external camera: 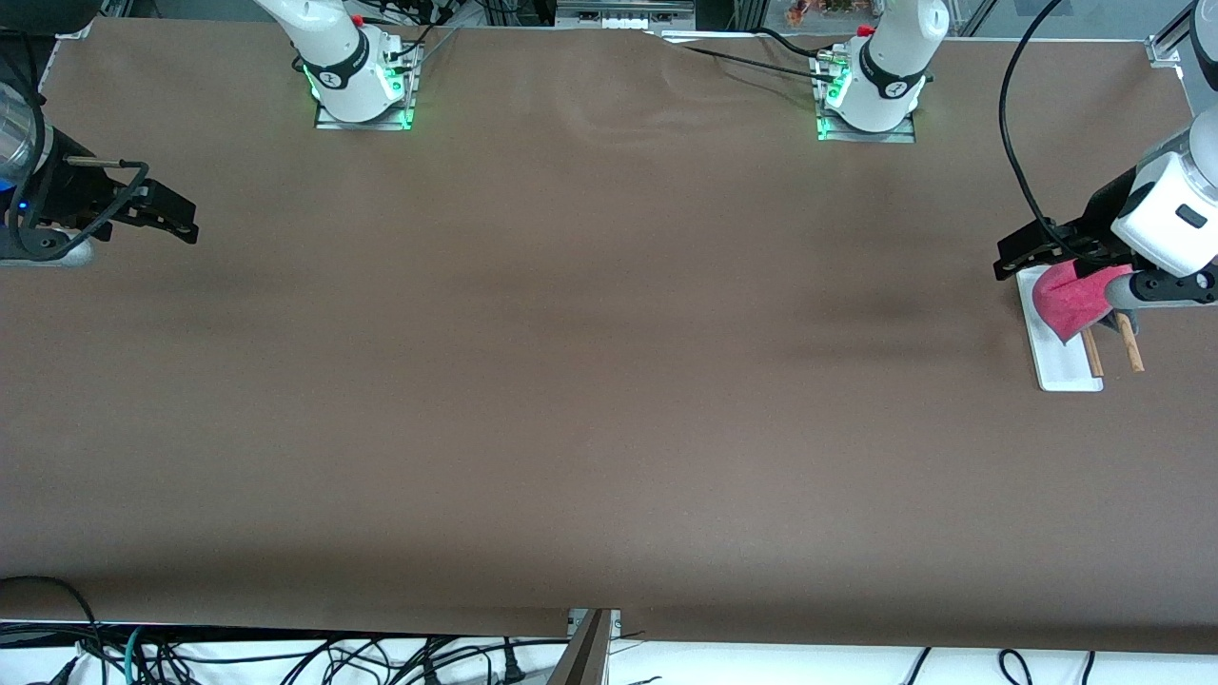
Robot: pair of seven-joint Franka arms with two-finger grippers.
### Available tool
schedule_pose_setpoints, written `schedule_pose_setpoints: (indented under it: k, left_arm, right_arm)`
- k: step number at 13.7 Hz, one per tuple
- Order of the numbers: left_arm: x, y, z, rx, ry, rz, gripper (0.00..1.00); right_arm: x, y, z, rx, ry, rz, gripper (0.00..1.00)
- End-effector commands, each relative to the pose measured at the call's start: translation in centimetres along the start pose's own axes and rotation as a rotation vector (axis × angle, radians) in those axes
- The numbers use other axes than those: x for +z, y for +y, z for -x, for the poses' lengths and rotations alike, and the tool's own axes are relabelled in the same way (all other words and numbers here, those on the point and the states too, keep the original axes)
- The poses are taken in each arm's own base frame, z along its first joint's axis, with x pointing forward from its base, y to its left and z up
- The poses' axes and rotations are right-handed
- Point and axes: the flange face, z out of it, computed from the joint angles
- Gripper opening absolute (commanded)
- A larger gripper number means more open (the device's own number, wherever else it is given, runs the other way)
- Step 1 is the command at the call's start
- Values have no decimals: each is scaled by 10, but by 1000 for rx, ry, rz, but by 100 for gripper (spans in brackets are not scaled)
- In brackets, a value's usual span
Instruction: Pass towel and hang on rack
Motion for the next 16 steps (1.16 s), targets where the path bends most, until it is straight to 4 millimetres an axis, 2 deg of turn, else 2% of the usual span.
schedule_pose_setpoints:
  k: [1,6,8,10,16]
  left_arm:
    - [-3,1,0,2,6,2,100]
    - [1,-11,-3,-13,-3,-1,100]
    - [8,-12,-12,-17,3,4,100]
    - [7,-14,-20,-19,55,9,100]
    - [5,-14,-17,-22,52,8,100]
  right_arm:
    - [-6,0,-2,-5,11,-15,100]
    - [-6,0,-2,-5,11,-15,100]
    - [-6,0,-2,-5,11,-15,100]
    - [-6,0,-2,-5,11,-15,100]
    - [-6,0,-2,-4,11,-15,100]
